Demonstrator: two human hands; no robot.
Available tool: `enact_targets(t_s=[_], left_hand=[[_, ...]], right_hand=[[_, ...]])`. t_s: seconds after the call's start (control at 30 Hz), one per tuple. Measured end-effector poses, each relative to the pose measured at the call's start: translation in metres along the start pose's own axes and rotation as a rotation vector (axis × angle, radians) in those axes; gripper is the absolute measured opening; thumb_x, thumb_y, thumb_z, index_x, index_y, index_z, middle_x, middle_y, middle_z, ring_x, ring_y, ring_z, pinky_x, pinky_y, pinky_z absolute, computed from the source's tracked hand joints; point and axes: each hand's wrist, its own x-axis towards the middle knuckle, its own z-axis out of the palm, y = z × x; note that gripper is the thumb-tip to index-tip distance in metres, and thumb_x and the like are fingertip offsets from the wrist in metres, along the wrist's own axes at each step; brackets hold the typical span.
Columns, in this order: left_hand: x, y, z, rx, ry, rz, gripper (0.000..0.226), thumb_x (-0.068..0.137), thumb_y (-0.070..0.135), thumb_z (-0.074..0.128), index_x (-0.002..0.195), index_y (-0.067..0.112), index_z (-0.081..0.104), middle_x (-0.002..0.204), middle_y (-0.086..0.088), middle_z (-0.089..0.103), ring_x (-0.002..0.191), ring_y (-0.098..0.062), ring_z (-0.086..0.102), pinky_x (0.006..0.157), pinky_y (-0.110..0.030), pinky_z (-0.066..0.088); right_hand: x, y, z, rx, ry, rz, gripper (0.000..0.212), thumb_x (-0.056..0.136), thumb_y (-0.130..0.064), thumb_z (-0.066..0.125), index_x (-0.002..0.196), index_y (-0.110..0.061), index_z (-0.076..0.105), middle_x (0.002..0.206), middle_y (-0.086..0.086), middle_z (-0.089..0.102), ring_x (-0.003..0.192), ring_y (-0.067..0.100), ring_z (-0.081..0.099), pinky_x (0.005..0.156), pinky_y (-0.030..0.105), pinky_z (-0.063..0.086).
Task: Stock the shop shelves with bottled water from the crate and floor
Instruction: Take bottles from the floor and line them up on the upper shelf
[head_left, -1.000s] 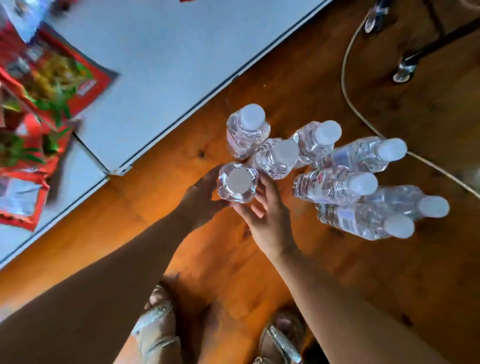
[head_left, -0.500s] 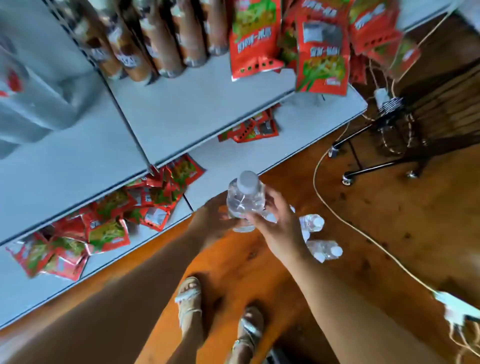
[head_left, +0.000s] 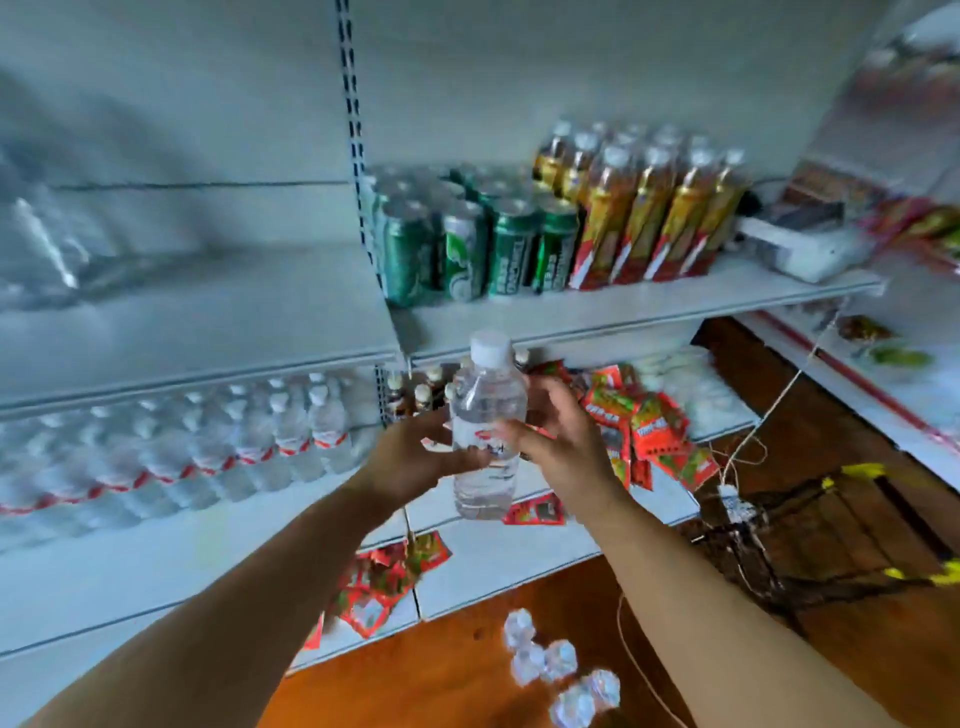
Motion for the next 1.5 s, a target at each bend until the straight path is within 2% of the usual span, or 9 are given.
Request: enact_targets(t_s=[0.13, 0.27, 0.47, 0.73, 0.9, 1.07, 1.27, 1.4, 1.5], left_hand=[[-0.026, 0.053, -0.052, -0.007, 0.157, 0.066, 0.014, 0.065, 0.03, 0.081, 0.07, 0.033, 0.068, 0.057, 0.014, 0.061, 0.054, -0.003, 0.052, 0.047, -0.014, 0.04], [-0.044, 0.084, -0.105, -0.019, 0.342, 0.111, 0.024, 0.054, 0.045, 0.074, 0.077, 0.043, 0.068, 0.066, 0.009, 0.062, 0.057, -0.007, 0.055, 0.051, -0.017, 0.043], [-0.06, 0.085, -0.185, -0.062, 0.547, 0.13, 0.055, 0.059, 0.024, 0.078, 0.111, 0.026, 0.06, 0.088, -0.003, 0.067, 0.073, -0.014, 0.061, 0.062, -0.025, 0.044], [-0.035, 0.048, -0.304, 0.011, 0.754, 0.145, 0.049, 0.06, 0.023, 0.082, 0.098, 0.039, 0.057, 0.093, -0.003, 0.069, 0.088, -0.023, 0.065, 0.084, -0.041, 0.053], [-0.002, 0.028, -0.353, 0.078, 0.818, 0.071, 0.053, 0.075, 0.01, 0.075, 0.124, 0.02, 0.058, 0.088, 0.002, 0.06, 0.084, -0.018, 0.058, 0.075, -0.028, 0.046], [0.025, 0.007, -0.366, 0.206, 0.869, -0.037, 0.054, 0.079, 0.019, 0.072, 0.13, 0.026, 0.054, 0.104, 0.0, 0.068, 0.094, -0.017, 0.063, 0.072, -0.023, 0.04], [0.042, 0.019, -0.354, 0.456, 1.056, -0.108, 0.044, 0.087, 0.027, 0.062, 0.129, 0.022, 0.05, 0.12, 0.001, 0.063, 0.107, -0.023, 0.061, 0.085, -0.03, 0.043], [0.054, 0.008, -0.341, 0.341, 1.125, -0.042, 0.042, 0.087, 0.011, 0.057, 0.128, 0.017, 0.053, 0.127, -0.003, 0.057, 0.106, -0.028, 0.061, 0.089, -0.037, 0.047], [0.068, 0.004, -0.327, 0.248, 1.08, 0.019, 0.051, 0.087, 0.003, 0.052, 0.137, 0.009, 0.042, 0.138, -0.009, 0.046, 0.121, -0.029, 0.052, 0.099, -0.042, 0.043]], right_hand=[[0.026, -0.072, 0.034, 0.018, -0.084, -0.102, 0.029, 0.065, -0.027, 0.07, 0.09, -0.028, 0.056, 0.095, -0.005, 0.068, 0.061, 0.013, 0.061, 0.044, 0.018, 0.044], [0.055, -0.122, 0.079, 0.091, -0.139, -0.165, 0.026, 0.074, -0.01, 0.074, 0.09, -0.023, 0.056, 0.094, -0.003, 0.068, 0.086, 0.014, 0.064, 0.075, 0.024, 0.052], [0.095, -0.171, 0.163, 0.07, -0.289, -0.209, 0.027, 0.074, -0.014, 0.074, 0.093, -0.022, 0.057, 0.096, -0.001, 0.068, 0.09, 0.02, 0.066, 0.078, 0.042, 0.054], [0.16, -0.169, 0.282, 0.168, -0.301, -0.164, 0.023, 0.077, -0.017, 0.072, 0.089, -0.026, 0.055, 0.101, 0.002, 0.068, 0.093, 0.026, 0.067, 0.079, 0.048, 0.054], [0.206, -0.15, 0.338, 0.199, -0.263, -0.105, 0.027, 0.076, -0.01, 0.073, 0.087, -0.024, 0.053, 0.102, 0.004, 0.066, 0.095, 0.027, 0.065, 0.083, 0.047, 0.053], [0.239, -0.125, 0.366, 0.152, -0.254, -0.087, 0.028, 0.077, -0.007, 0.072, 0.091, -0.025, 0.055, 0.107, 0.008, 0.067, 0.096, 0.026, 0.065, 0.08, 0.039, 0.052], [0.272, -0.114, 0.371, 0.11, -0.287, -0.12, 0.025, 0.08, -0.009, 0.07, 0.089, -0.026, 0.055, 0.098, 0.002, 0.068, 0.093, 0.02, 0.065, 0.09, 0.046, 0.052], [0.291, -0.107, 0.381, 0.006, -0.226, -0.179, 0.025, 0.076, -0.019, 0.075, 0.084, -0.029, 0.054, 0.095, 0.005, 0.066, 0.088, 0.02, 0.061, 0.088, 0.044, 0.051], [0.302, -0.105, 0.385, -0.009, -0.19, -0.191, 0.027, 0.073, -0.021, 0.077, 0.086, -0.027, 0.053, 0.091, 0.002, 0.064, 0.087, 0.021, 0.061, 0.085, 0.041, 0.05]])
